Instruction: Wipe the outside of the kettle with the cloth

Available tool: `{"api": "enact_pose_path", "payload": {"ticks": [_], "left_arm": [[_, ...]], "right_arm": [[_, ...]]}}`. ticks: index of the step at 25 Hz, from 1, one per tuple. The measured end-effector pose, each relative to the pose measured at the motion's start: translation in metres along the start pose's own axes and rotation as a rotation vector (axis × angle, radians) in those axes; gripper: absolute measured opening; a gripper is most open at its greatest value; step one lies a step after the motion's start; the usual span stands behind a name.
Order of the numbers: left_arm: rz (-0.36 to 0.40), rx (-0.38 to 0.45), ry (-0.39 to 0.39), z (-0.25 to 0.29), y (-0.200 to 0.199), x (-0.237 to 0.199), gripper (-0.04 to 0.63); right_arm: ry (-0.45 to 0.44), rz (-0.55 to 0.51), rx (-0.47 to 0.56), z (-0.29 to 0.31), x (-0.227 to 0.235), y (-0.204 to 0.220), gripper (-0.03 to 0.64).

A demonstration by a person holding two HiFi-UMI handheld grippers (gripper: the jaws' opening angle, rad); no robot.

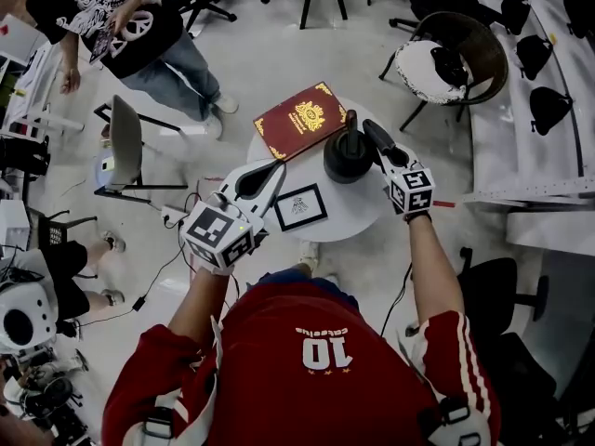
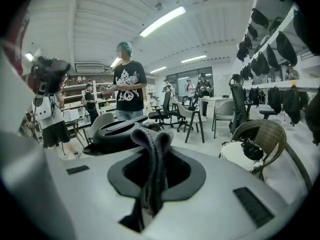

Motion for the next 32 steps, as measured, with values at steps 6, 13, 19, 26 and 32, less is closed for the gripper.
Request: {"api": "enact_pose_path", "payload": {"ticks": [6,13,19,26,32], "left_arm": [[-0.001,0.006,-0.001,-0.007,0.001,0.004,0.008],[0.011,0.029,-0.028,-0.029,-0.004,0.015,0.008],[0.008,0.044,-0.048,-0.049,-0.005,0.027,0.008],[-0.003,0.058,-0.071,-0.066,0.001,0.037,0.008],[-0.007,0.067,-0.093,-0.087,0.0,0.046,0.008]], "right_arm": [[-0.023,0.01,-0.021,-0.009,-0.007,0.011,0.058],[-0.025,0.031,-0.03,-0.032,-0.025,0.03,0.058],[-0.038,0.035,-0.036,-0.049,-0.048,0.044,0.058],[-0.066,0.03,-0.039,-0.05,-0.074,0.058,0.058],[-0.098,0.028,-0.043,-0.051,-0.098,0.068,0.058]]}}
Point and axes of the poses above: the fingertips, and each gripper's own axes: z forward along the fingers, x to its right, y out of its underside, the point moved 7 cm from there along -z, backward along the fingers, and after that the axes turned 15 degrees about z, right-handed, at the moved point
